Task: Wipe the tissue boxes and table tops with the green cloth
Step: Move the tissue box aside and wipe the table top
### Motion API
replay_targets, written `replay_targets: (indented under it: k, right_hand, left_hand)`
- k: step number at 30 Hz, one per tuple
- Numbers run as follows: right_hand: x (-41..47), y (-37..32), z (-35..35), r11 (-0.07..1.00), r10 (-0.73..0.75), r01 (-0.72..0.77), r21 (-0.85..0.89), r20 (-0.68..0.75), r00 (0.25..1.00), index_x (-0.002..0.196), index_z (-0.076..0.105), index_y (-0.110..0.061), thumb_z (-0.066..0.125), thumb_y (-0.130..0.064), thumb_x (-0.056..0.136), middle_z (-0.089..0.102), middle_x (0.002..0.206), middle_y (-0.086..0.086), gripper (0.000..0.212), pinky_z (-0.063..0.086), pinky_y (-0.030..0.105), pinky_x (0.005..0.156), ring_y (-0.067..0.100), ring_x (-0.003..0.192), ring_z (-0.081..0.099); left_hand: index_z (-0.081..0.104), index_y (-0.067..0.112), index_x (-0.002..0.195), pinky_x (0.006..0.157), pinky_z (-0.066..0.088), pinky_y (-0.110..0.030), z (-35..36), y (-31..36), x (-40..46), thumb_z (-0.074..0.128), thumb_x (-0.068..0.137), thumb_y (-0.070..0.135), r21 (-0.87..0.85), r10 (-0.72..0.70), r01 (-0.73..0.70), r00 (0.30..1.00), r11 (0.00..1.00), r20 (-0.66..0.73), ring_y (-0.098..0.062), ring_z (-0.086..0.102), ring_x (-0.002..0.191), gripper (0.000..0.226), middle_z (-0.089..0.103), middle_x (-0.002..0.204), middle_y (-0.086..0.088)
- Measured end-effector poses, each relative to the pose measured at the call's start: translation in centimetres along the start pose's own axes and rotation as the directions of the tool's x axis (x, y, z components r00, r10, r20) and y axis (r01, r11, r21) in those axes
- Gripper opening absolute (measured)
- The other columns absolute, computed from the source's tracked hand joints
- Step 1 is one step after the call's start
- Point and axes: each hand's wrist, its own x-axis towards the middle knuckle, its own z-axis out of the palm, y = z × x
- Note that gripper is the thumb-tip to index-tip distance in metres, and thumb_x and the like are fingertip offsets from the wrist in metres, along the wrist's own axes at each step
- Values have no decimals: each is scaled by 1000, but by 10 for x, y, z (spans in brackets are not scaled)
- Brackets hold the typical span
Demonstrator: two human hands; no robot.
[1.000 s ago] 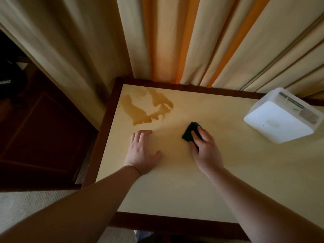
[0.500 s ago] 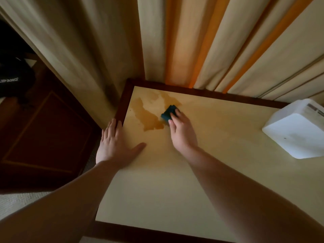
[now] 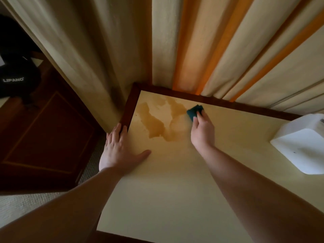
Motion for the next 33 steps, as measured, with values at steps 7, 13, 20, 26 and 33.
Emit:
replay_targets:
  k: [7,13,20,26,33]
  right_hand:
    - [-3,-57,41,940,-329,342,-4,268,906,151,53,-20,46,-29,111,34,167,4,42,25,38,125,27,153,30]
    - [-57,-11,36,778,-588,621,-93,240,772,138,66,-7,63,-14,101,49,156,15,38,46,53,113,39,141,45]
    - [-32,0,13,992,-128,129,-11,22,991,142,59,-1,51,-16,108,47,157,15,38,31,36,122,30,148,42]
    - [45,-65,35,999,18,-21,44,72,997,151,51,-10,34,-25,114,38,165,7,44,24,32,124,23,153,32]
    - [28,-94,59,931,-362,350,100,364,858,153,51,-18,45,-27,112,32,168,1,43,14,31,127,22,156,24]
  left_hand:
    - [14,15,163,129,5,-41,-1,0,-1,56,65,95,0,7,-7,1000,1000,-3,-26,7,156,133,9,170,-3]
    - [13,16,163,128,17,-44,-2,0,-1,48,63,100,6,7,-7,1000,1000,0,-25,11,156,135,9,169,-2]
    - [15,17,162,129,16,-44,1,-1,-1,51,60,99,-16,-18,18,1000,1000,-1,-25,12,156,136,9,169,0]
    - [16,19,163,129,13,-39,3,-2,0,54,59,98,-32,-29,28,1000,999,-12,-22,8,156,136,8,169,3]
    - [12,19,164,128,4,-37,2,-2,0,51,61,100,-29,-22,22,1000,999,3,-23,3,157,137,4,170,4]
